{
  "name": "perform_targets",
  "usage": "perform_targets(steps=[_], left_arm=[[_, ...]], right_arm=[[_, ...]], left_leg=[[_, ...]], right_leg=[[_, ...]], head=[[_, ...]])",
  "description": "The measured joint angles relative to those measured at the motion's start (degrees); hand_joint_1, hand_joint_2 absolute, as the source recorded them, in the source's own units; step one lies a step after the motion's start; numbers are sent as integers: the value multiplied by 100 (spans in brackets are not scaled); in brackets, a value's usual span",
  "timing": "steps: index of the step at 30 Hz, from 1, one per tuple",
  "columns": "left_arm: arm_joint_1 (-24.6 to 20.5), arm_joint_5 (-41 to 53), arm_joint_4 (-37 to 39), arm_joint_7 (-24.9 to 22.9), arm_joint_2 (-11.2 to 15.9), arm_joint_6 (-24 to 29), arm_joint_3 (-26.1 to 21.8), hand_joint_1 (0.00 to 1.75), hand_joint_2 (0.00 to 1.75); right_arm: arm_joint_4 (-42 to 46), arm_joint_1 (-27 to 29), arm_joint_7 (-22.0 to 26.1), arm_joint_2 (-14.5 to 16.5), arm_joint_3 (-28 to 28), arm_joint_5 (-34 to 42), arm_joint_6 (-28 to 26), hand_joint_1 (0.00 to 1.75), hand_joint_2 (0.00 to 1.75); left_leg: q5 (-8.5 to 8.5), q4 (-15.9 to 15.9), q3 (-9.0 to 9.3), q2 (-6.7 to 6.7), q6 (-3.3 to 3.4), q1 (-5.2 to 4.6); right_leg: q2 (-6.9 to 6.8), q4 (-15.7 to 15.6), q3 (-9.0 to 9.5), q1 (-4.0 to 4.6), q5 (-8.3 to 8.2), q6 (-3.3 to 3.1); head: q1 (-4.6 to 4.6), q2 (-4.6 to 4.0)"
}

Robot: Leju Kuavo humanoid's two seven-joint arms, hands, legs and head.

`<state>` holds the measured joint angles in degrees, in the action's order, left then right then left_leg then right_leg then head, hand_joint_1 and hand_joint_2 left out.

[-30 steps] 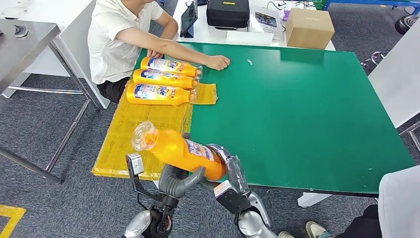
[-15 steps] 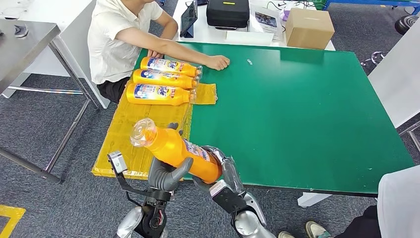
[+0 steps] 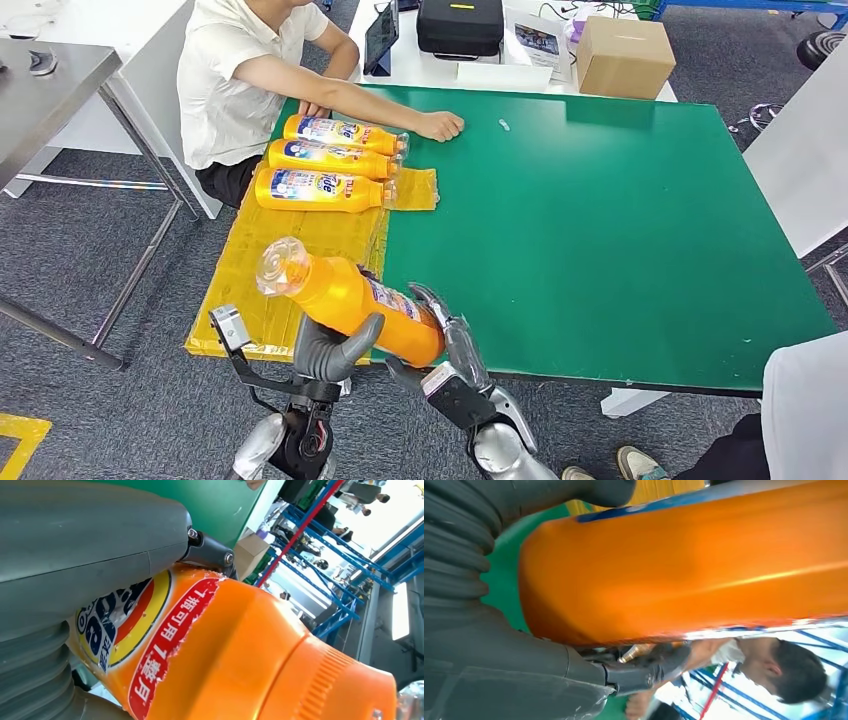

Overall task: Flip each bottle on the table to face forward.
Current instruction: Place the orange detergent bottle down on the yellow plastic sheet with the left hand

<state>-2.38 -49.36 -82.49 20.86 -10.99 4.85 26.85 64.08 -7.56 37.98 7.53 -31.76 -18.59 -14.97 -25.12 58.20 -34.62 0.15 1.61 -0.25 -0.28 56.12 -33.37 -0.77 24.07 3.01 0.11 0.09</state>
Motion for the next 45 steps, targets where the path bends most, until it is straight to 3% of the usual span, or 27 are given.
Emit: perform_targets(steps=[9, 15, 19, 22, 25, 27, 30, 39, 45], left_arm=[[0, 1, -52, 49, -1, -41, -62, 175, 175], [103, 338, -253, 225, -41, 248, -237, 175, 175], [254, 1819, -545, 487, -29, 1058, -546, 175, 175], [319, 3388, -658, 658, 39, 1822, -776, 175, 175], [298, 5279, -624, 480, 148, 2674, -866, 175, 175], [232, 6216, -475, 215, 212, 2913, -879, 175, 175], [126, 6881, -153, -52, 264, 2939, -891, 175, 175], [-40, 7228, 320, -209, 313, 2904, -915, 175, 175], [-550, 8724, 1151, -874, 396, 2139, -761, 175, 175]], right_arm=[[2, 129, 92, -19, -23, -20, 176, 0, 175], [122, 336, 20, -114, -43, -563, -389, 0, 175], [548, 876, -89, -351, 178, -874, -1426, 0, 175], [1082, 1260, -21, -475, 654, -901, -2105, 0, 175], [1689, 1533, 132, -486, 1246, -742, -2231, 0, 175], [1983, 1626, 171, -455, 1564, -620, -2144, 0, 175], [2235, 1672, 187, -399, 1864, -509, -1995, 0, 175], [2500, 1727, 200, -311, 2147, -450, -1898, 0, 175], [2348, 1547, 200, -309, 2113, -129, -1574, 0, 175]], left_leg=[[0, 0, 0, 0, 0, 0], [0, 0, 0, -1, 0, 0], [-2, 0, -11, -9, 0, -1], [-2, 0, -19, -8, 0, -2], [-2, 0, -19, -8, 0, -2], [-1, 0, -17, -8, 0, -2], [0, 0, -13, -3, 0, -2], [1, 0, -13, -1, -1, -1], [4, 0, -14, -4, 1, -1]], right_leg=[[0, 0, -1, 0, 0, 0], [-1, 0, 0, 0, 0, 0], [-9, -1, -5, -1, 2, 0], [-10, -1, -14, -1, 3, 0], [-10, -2, -16, -1, 2, 0], [-10, -2, -15, -1, 2, -1], [-8, -1, -15, -1, -1, -2], [-7, -1, -15, -1, -1, -1], [-8, -1, -14, -1, -3, -2]], head=[[-1, 0], [0, 0], [0, 0], [1, 0], [1, 0], [1, 0], [1, 0], [1, 0], [0, 0]])
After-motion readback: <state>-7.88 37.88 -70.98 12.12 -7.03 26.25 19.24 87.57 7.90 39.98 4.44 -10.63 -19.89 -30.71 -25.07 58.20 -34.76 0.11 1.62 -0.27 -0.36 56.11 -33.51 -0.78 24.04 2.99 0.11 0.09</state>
